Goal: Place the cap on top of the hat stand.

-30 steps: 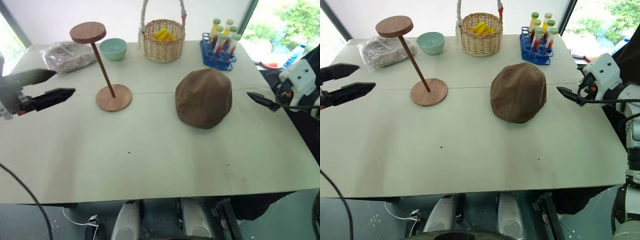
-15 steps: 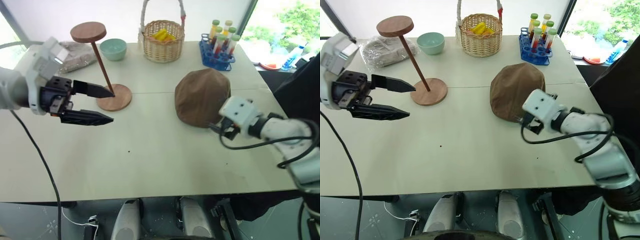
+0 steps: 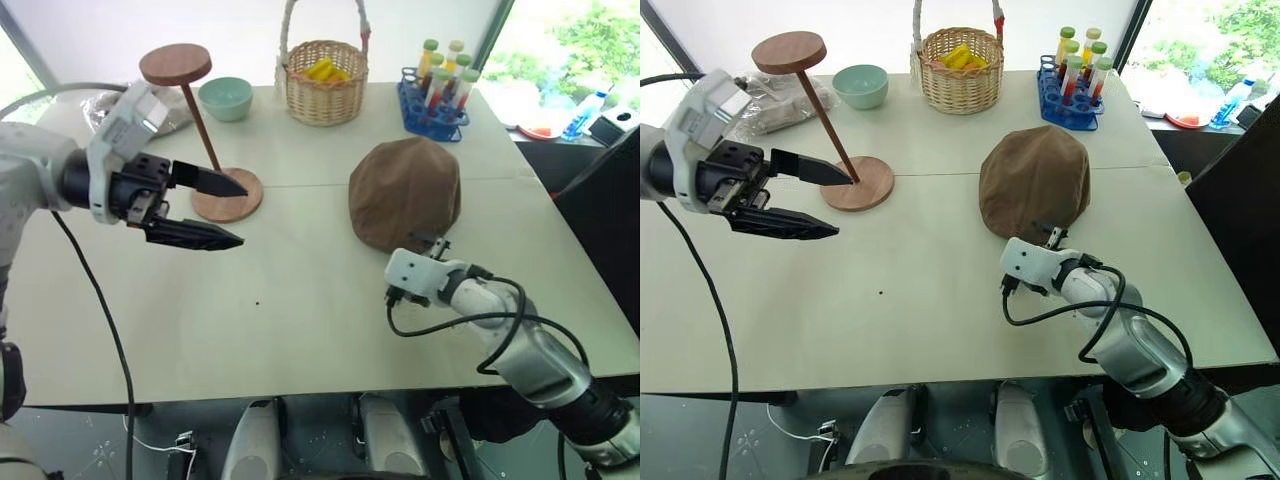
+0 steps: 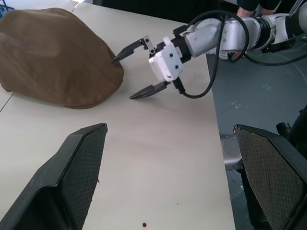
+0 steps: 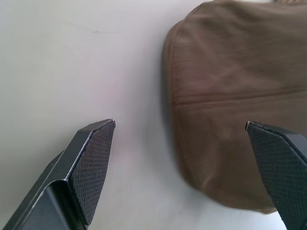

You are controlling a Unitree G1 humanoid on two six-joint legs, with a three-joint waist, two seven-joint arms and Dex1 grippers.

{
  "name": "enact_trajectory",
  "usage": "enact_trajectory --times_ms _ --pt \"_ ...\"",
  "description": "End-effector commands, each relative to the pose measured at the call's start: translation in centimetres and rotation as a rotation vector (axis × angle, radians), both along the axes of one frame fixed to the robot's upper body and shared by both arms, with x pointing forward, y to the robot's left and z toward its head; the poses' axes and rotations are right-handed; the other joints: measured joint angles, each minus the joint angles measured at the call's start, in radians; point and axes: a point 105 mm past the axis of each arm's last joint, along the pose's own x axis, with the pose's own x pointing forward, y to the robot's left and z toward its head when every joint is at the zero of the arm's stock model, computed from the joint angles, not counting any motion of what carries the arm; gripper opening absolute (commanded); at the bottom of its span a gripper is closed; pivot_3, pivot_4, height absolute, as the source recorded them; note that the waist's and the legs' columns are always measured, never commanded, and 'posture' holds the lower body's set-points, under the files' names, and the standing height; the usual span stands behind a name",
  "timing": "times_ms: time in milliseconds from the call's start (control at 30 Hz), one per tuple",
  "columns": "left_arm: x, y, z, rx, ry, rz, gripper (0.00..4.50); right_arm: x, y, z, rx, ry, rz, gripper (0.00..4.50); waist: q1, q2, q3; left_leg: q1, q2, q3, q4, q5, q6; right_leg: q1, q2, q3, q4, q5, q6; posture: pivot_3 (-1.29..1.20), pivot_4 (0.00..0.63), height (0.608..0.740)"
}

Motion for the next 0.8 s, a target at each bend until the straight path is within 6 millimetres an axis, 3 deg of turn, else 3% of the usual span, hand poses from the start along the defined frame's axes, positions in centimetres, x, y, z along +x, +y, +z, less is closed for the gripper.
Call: enact_trajectory --times_ms 33,367,467,600,700,800 --pt "-0.2 0.1 1.3 -0.012 -0.058 0.008 4.4 1.5 -2.2 -0.9 -0.062 -0.027 -0.068 4.49 0.001 -0.001 0.0 0.0 0.0 0.0 0.001 0.0 0.0 0.0 0.0 0.0 0.0 0.0 0.0 0.0 0.15 0.74" --pt "0.1 -0.1 1.9 -0.029 -0.082 0.019 4.4 3.7 -2.4 -2.5 -0.04 -0.034 -0.087 4.49 0.001 -0.007 -0.004 0.002 0.0 -0.001 0.002 0.0 0.0 0.004 0.0 0.0 0.0 0.0 0.0 0.0 0.15 0.74" --pt "0.0 -0.1 1.9 -0.028 -0.087 0.02 4.5 3.7 -2.3 -2.5 -0.01 -0.026 -0.078 3.64 0.003 -0.008 -0.005 0.002 0.0 -0.001 0.002 0.0 0.0 0.004 0.0 0.0 0.0 0.0 0.0 0.0 0.15 0.74" --pt "0.1 -0.1 1.7 -0.029 -0.095 0.022 4.5 3.7 -2.4 -2.4 -0.013 -0.029 -0.073 1.53 0.004 -0.008 -0.005 0.002 0.0 -0.001 0.003 0.0 0.0 0.004 0.0 0.001 0.0 0.0 0.0 0.0 0.15 0.74" --pt "0.1 -0.1 1.6 -0.032 -0.101 0.025 4.5 3.6 -2.6 -2.3 -0.012 -0.028 -0.079 0.21 0.004 -0.008 -0.005 0.002 0.0 -0.001 0.002 0.0 0.0 0.004 0.0 0.001 0.0 0.0 0.0 0.0 0.15 0.74" --pt "0.0 0.0 1.6 -0.043 -0.108 0.03 4.5 3.5 -2.5 -1.9 0.006 -0.04 -0.068 0.1 0.004 -0.008 -0.005 0.002 0.0 -0.002 0.002 0.0 0.0 0.004 0.001 0.001 0.001 0.0 0.0 0.0 0.15 0.74"
